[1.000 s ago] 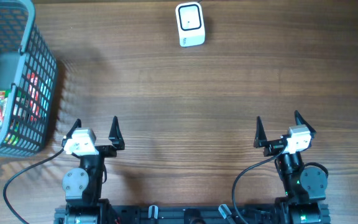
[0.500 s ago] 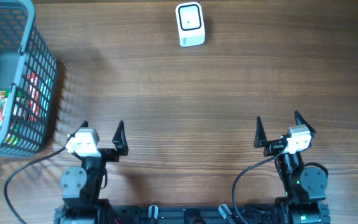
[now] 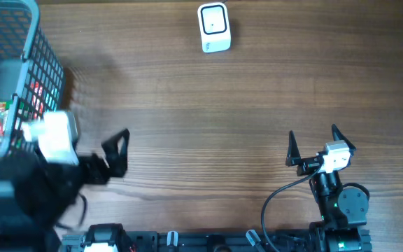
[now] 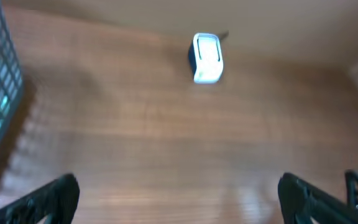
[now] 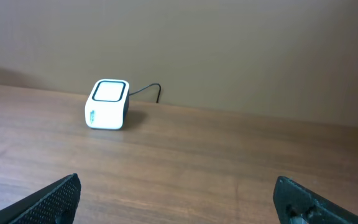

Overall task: Scan the item barcode
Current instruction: 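Move the left gripper over the basket and reach down inside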

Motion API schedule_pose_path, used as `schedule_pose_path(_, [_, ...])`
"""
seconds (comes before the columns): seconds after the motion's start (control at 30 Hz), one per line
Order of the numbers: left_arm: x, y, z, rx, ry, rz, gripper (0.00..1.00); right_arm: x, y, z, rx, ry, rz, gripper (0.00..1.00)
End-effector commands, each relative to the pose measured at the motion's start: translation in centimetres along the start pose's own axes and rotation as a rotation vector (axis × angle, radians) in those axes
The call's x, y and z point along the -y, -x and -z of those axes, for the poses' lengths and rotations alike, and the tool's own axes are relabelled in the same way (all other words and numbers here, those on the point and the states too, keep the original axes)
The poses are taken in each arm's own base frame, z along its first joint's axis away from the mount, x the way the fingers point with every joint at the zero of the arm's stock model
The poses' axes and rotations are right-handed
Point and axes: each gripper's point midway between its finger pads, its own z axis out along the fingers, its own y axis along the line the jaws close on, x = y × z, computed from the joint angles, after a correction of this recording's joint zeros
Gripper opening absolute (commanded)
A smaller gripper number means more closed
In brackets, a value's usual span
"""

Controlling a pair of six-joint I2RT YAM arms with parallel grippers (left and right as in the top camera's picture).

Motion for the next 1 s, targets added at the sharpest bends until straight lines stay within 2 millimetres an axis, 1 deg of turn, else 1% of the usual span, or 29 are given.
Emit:
schedule_pose_path(0.0, [0.7,4.5,-0.7,-0.063,0.003,-0.036,1.00,0.3,0.1,0.0,0.005,-0.018,0.002,1.00])
schedule_pose_path(0.03, [1.0,5.4,-1.0,-0.069,-0.007,-0.032,1.00,0.3,0.1,0.0,0.005,-0.018,0.001,1.00])
schedule_pose_path(0.1, [1.0,6.4,-1.5,-0.081,-0.003,-0.030,1.00,0.3,0.1,0.0,0.005,-0.018,0.001,1.00])
schedule_pose_path(0.13, [0.6,6.9,-1.9,-0.081,0.021,-0.031,1.00,0.3,0.1,0.0,0.005,-0.018,0.002,1.00])
schedule_pose_path(0.2, [-1.1,7.9,-2.7,-0.060,0.113,-0.038,1.00,0.3,0.1,0.0,0.005,-0.018,0.001,0.99])
schedule_pose_path(0.27, [-4.2,8.9,-3.1,-0.033,0.287,-0.011,1.00,0.3,0.1,0.0,0.005,-0.018,0.001,1.00])
schedule_pose_path(0.3, [-6.2,9.4,-3.0,-0.010,0.398,0.034,1.00,0.3,0.1,0.0,0.005,-0.018,0.001,1.00])
schedule_pose_path(0.37, [-9.6,10.2,-2.7,0.025,0.568,0.093,1.00,0.3,0.1,0.0,0.005,-0.018,0.002,1.00])
schedule_pose_path(0.53, [-14.4,11.9,-3.0,0.078,0.693,0.182,1.00,0.3,0.1,0.0,0.005,-0.018,0.001,1.00])
schedule_pose_path(0.6, [-16.6,12.6,-2.9,0.103,0.742,0.218,1.00,0.3,0.1,0.0,0.005,-0.018,0.001,1.00])
schedule_pose_path(0.73, [-21.2,13.0,-1.7,0.136,0.846,0.293,1.00,0.3,0.1,0.0,0.005,-0.018,0.001,1.00])
schedule_pose_path(0.83, [-25.2,12.4,-0.3,0.138,0.939,0.360,1.00,0.3,0.1,0.0,0.005,-0.018,0.001,1.00])
schedule_pose_path(0.97, [-28.2,10.9,1.4,0.112,1.017,0.428,1.00,0.3,0.1,0.0,0.005,-0.018,0.001,1.00])
